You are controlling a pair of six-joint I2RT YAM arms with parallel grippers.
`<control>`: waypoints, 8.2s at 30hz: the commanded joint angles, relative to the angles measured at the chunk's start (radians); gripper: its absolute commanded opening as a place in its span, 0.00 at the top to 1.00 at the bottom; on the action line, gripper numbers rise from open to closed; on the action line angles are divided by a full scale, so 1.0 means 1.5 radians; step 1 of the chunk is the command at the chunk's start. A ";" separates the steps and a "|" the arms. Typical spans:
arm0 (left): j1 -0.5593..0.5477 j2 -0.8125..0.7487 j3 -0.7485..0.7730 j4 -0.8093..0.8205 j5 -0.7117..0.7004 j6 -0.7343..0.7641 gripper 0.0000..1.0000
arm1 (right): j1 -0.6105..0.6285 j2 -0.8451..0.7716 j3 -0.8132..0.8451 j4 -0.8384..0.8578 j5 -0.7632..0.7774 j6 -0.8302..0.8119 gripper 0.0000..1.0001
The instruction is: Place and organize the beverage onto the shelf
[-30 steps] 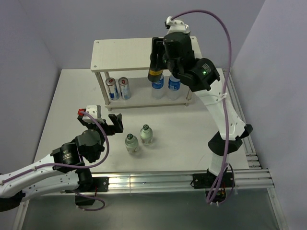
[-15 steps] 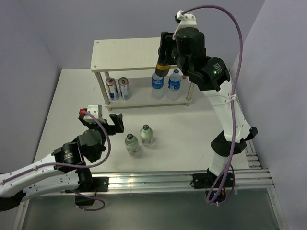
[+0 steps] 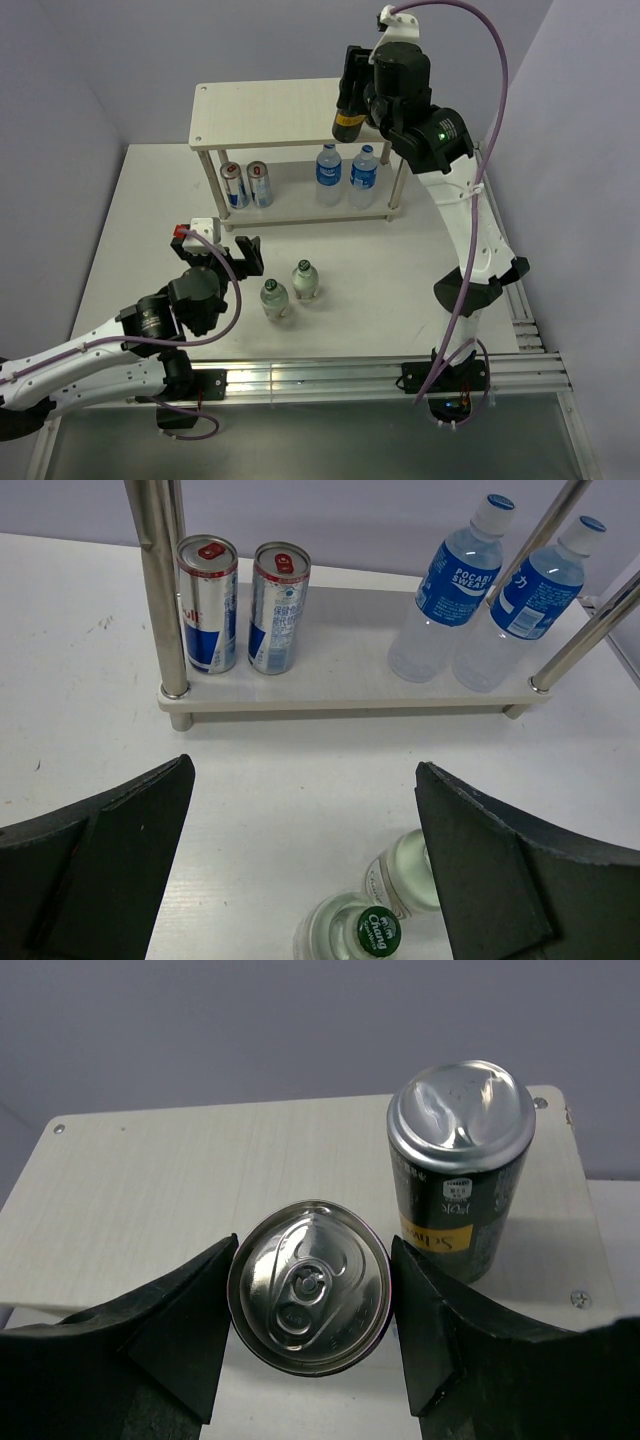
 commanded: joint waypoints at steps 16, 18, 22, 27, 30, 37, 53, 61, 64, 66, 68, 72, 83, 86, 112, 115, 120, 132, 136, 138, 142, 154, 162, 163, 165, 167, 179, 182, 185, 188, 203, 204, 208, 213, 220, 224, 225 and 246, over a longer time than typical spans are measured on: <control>0.007 0.001 -0.009 0.036 0.011 0.013 0.01 | -0.016 0.049 0.009 0.103 -0.010 -0.003 1.00; 0.007 0.000 -0.011 0.038 0.011 0.013 0.01 | -0.016 0.053 0.007 0.107 -0.010 -0.003 1.00; 0.007 0.002 -0.012 0.043 0.009 0.016 0.01 | -0.015 0.056 -0.013 0.115 -0.010 0.002 1.00; 0.007 0.003 -0.014 0.044 0.007 0.018 0.01 | -0.014 0.066 -0.036 0.116 -0.015 0.011 1.00; 0.007 0.001 -0.015 0.045 0.007 0.018 0.01 | -0.008 0.065 -0.060 0.126 -0.008 0.009 1.00; 0.007 -0.002 -0.017 0.048 0.007 0.018 0.01 | 0.017 0.073 -0.083 0.157 0.039 -0.027 1.00; 0.007 -0.004 -0.017 0.046 0.006 0.017 0.01 | 0.060 0.033 -0.196 0.299 0.217 -0.168 1.00; 0.007 -0.002 -0.017 0.049 0.004 0.020 0.01 | 0.059 -0.008 -0.320 0.421 0.262 -0.195 1.00; 0.007 0.001 -0.016 0.048 0.003 0.020 0.01 | 0.059 -0.016 -0.332 0.443 0.266 -0.202 1.00; 0.007 0.002 -0.016 0.050 0.003 0.022 0.01 | 0.059 -0.013 -0.330 0.451 0.270 -0.208 1.00; 0.007 0.003 -0.016 0.052 0.002 0.023 0.01 | 0.060 -0.010 -0.325 0.459 0.269 -0.217 1.00; 0.007 0.005 -0.015 0.052 0.002 0.024 0.01 | 0.059 0.007 -0.286 0.467 0.275 -0.237 1.00; 0.007 0.004 -0.016 0.050 0.001 0.022 0.01 | 0.057 0.025 -0.290 0.533 0.295 -0.289 1.00; 0.007 0.004 -0.014 0.046 0.000 0.020 0.01 | 0.053 0.013 -0.326 0.556 0.299 -0.280 1.00; 0.007 0.008 -0.011 0.043 -0.001 0.019 0.01 | 0.056 -0.056 -0.468 0.553 0.251 -0.211 0.00; 0.007 0.008 -0.010 0.043 -0.002 0.019 0.01 | 0.060 -0.078 -0.491 0.560 0.254 -0.206 0.00; 0.007 0.008 -0.009 0.042 -0.001 0.019 0.01 | 0.069 -0.105 -0.529 0.567 0.265 -0.198 0.00; 0.007 0.010 -0.003 0.032 -0.006 0.015 0.01 | 0.122 -0.210 -0.665 0.569 0.292 -0.149 0.00; 0.007 0.010 0.003 0.028 -0.011 0.013 0.01 | 0.173 -0.289 -0.736 0.569 0.318 -0.115 0.00; 0.007 0.013 0.003 0.021 -0.012 0.011 0.01 | 0.206 -0.331 -0.799 0.567 0.320 -0.102 0.00; 0.003 0.028 0.017 -0.025 0.000 -0.020 0.01 | 0.307 -0.478 -0.928 0.548 0.308 -0.053 0.00; -0.175 0.091 0.102 -0.394 0.041 -0.384 0.01 | 0.561 -0.701 -1.152 0.294 0.312 0.214 0.00; -0.226 0.132 -0.018 -0.331 0.053 -0.496 0.01 | 0.566 -0.735 -1.253 0.364 0.254 0.271 0.00; -0.225 0.141 -0.033 -0.308 0.056 -0.496 0.01 | 0.565 -0.710 -1.257 0.369 0.250 0.274 0.00; -0.226 0.180 -0.073 -0.254 0.060 -0.495 0.01 | 0.565 -0.684 -1.270 0.376 0.250 0.301 0.00; -0.225 0.214 -0.094 -0.180 0.056 -0.502 0.01 | 0.566 -0.656 -1.287 0.402 0.246 0.309 0.00; -0.164 0.435 -0.113 -0.051 -0.067 -0.538 0.01 | 0.497 -0.539 -1.376 0.616 0.164 0.283 0.00; -0.147 0.443 -0.121 -0.038 -0.088 -0.542 0.01 | 0.483 -0.489 -1.381 0.681 0.157 0.273 0.00; -0.105 0.437 -0.144 0.009 -0.075 -0.511 0.01 | 0.467 -0.439 -1.380 0.746 0.155 0.260 0.00; -0.068 0.409 -0.181 0.087 -0.062 -0.455 0.05 | 0.457 -0.393 -1.370 0.799 0.159 0.244 0.00; 0.009 0.360 -0.256 0.234 -0.020 -0.374 0.26 | 0.435 -0.206 -1.313 0.954 0.235 0.199 0.00; 0.009 0.361 -0.255 0.235 -0.020 -0.374 0.26 | 0.434 -0.187 -1.309 0.963 0.243 0.196 0.00; 0.014 0.373 -0.250 0.235 -0.030 -0.380 0.23 | 0.428 -0.137 -1.300 1.013 0.274 0.182 0.00; 0.017 0.397 -0.243 0.242 -0.039 -0.386 0.23 | 0.416 -0.081 -1.308 1.099 0.318 0.187 0.02; 0.030 0.444 -0.229 0.269 -0.027 -0.370 0.23 | 0.407 -0.014 -1.291 1.211 0.335 0.127 0.05; 0.036 0.467 -0.218 0.273 -0.032 -0.368 0.33 | 0.395 -0.007 -1.295 1.222 0.329 0.129 0.37; 0.037 0.468 -0.217 0.279 -0.033 -0.365 0.46 | 0.396 -0.012 -1.299 1.222 0.328 0.132 0.62; 0.044 0.235 -0.048 0.034 -0.022 -0.241 1.00 | 0.419 -0.407 -1.134 0.736 0.343 0.093 1.00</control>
